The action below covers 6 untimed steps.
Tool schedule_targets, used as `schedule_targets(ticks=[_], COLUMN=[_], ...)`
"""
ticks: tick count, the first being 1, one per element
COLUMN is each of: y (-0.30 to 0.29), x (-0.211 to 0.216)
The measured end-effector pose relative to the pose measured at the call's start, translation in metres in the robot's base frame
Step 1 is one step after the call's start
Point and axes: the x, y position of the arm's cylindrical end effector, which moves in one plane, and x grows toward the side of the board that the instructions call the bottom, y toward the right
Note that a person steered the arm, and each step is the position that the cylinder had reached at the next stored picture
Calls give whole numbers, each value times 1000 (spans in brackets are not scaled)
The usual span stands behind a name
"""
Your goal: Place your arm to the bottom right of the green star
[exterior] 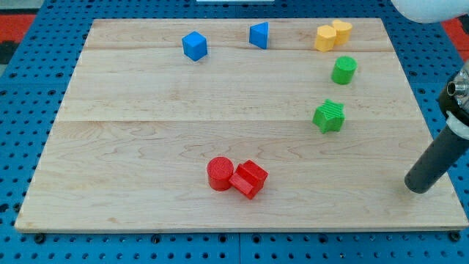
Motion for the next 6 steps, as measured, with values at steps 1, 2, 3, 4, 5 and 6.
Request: schedule_targets(ticks=[1, 2, 3, 4, 5, 6], y=[0, -1, -1, -1, -2, -4], x=[0, -23, -44, -80, -85, -85])
